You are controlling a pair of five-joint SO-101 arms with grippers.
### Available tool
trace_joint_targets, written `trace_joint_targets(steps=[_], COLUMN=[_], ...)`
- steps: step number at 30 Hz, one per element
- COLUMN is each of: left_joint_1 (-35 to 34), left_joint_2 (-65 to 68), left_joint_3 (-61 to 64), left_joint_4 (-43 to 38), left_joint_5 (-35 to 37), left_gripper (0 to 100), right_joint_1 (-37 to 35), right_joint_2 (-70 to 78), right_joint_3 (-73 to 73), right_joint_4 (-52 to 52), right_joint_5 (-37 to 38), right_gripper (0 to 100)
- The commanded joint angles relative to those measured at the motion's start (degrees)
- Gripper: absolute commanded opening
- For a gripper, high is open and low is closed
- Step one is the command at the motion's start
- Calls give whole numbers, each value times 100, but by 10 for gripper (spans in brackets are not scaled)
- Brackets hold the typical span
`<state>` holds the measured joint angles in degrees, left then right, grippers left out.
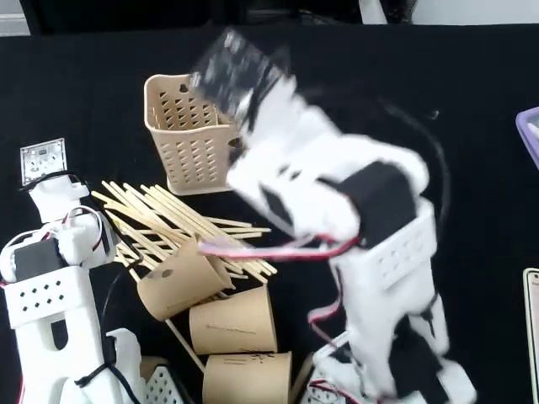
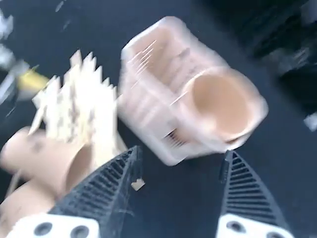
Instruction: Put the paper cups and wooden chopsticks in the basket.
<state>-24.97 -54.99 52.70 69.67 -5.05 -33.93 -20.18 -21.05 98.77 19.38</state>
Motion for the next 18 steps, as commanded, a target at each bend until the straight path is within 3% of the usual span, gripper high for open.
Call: trace_joint_targets(steps=[1, 7, 18], left_joint_1=[-259, -611, -646], left_joint_2=[-114, -114, -114], left_joint_3=[-66, -119, -127], left_joint_4=[-79, -79, -88], left_joint_5=[44, 53, 53], left_gripper=[209, 209, 207], right_joint_1=[-580, -1495, -2418], right_joint_2=[-927, -1956, -2026], right_joint_3=[2703, 5640, 6554], right_joint_4=[-897, -2963, -3446], right_joint_5=[-404, -949, -1213], right_gripper=[266, 266, 266])
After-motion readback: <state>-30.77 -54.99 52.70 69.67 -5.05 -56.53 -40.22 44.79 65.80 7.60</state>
